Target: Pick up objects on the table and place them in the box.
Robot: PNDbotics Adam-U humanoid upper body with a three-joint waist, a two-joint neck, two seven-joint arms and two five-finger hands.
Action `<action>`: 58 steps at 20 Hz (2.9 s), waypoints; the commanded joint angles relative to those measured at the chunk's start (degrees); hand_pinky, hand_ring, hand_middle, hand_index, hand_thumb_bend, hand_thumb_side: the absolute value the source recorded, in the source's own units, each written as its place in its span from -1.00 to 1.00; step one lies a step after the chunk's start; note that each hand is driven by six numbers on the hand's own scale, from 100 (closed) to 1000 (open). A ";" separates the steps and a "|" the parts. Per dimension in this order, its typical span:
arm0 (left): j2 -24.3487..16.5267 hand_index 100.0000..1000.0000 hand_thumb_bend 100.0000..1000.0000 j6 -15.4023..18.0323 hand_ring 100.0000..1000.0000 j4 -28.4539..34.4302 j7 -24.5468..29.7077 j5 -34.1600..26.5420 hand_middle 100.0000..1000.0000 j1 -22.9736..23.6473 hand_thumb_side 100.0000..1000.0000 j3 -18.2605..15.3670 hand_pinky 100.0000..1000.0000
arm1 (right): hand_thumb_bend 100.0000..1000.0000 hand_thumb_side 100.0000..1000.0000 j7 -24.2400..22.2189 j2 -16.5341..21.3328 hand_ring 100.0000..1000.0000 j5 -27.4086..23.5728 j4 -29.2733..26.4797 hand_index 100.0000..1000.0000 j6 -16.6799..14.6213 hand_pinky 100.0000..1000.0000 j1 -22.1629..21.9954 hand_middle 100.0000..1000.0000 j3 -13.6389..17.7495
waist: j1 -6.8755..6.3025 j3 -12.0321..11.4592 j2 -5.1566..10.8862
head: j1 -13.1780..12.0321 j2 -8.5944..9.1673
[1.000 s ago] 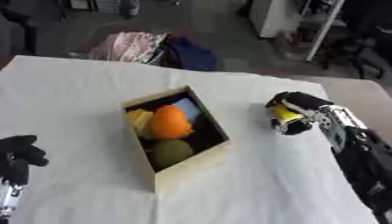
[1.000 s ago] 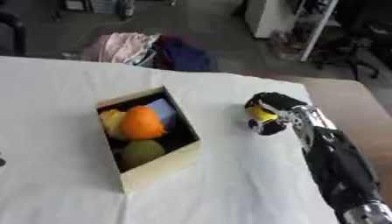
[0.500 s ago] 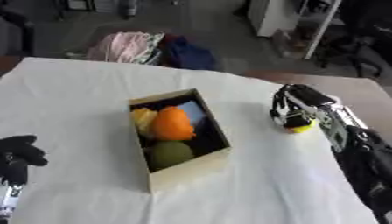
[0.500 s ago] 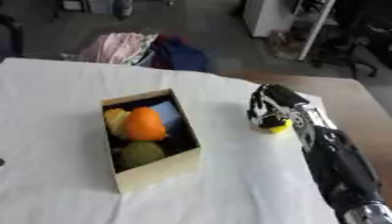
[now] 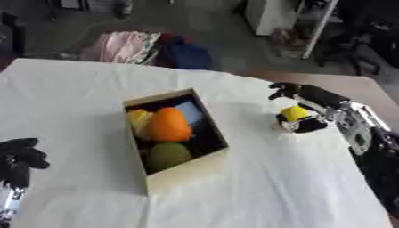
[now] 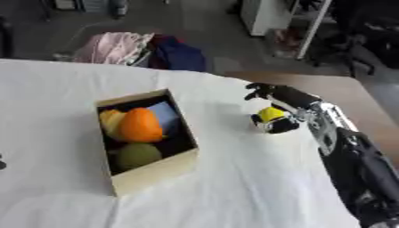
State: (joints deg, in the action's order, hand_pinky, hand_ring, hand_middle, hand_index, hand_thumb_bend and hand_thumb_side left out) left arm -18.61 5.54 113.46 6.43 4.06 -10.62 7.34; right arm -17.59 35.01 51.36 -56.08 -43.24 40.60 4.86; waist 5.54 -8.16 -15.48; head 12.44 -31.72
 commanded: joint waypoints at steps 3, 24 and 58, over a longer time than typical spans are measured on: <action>-0.45 0.55 -1.00 -0.31 0.14 1.13 -0.15 0.23 0.10 -0.12 0.01 -0.48 0.33 | -1.00 -0.38 -8.03 4.34 0.84 -4.52 -3.63 1.00 0.44 0.69 -1.32 0.98 1.02 | -0.69 0.65 1.97 | -0.34 0.01; -0.27 0.55 -1.00 -0.11 0.15 1.13 -0.10 0.25 0.11 -0.44 0.00 -0.43 0.33 | -1.00 -0.80 11.53 0.15 -0.18 8.76 8.55 0.09 6.19 -0.39 0.72 -0.13 3.03 | -0.97 0.02 1.34 | 0.18 0.74; -0.19 0.55 -1.00 -0.10 0.16 1.13 0.34 -0.46 0.12 -0.29 0.00 -0.22 0.33 | -1.00 -0.84 -11.01 -8.35 0.04 -22.43 -9.36 0.56 -5.14 -0.08 9.33 0.22 -12.52 | -0.74 -1.56 2.39 | 1.41 -0.01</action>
State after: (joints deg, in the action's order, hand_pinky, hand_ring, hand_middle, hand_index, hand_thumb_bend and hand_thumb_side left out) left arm -18.60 5.51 113.46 6.73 3.55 -10.61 7.22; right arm -22.90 25.87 29.47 -65.00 -43.88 49.08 -7.60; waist 5.44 -9.82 -15.03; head 13.79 -31.73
